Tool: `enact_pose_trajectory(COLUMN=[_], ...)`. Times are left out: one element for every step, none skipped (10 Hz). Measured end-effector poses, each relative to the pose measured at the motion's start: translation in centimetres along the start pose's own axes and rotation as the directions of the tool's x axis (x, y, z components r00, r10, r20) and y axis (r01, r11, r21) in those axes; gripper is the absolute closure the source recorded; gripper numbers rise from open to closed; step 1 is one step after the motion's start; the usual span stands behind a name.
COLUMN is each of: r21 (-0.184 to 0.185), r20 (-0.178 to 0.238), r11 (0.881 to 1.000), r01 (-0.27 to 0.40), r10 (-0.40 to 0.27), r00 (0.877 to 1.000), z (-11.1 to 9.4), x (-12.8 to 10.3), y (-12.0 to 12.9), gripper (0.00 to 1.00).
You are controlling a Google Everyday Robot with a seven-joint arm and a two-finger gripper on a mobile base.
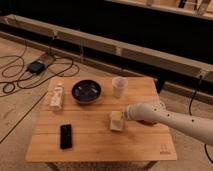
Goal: Wipe the white sponge on the table
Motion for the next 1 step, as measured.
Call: enact_pose_trajectory(r21=[0.000], r20=[0.000], r11=[1.000], r01=[0.000], r10=[0.000], r00=[1.000], z=[0.00], x=[0.00], y=[0.00], gripper=[0.20])
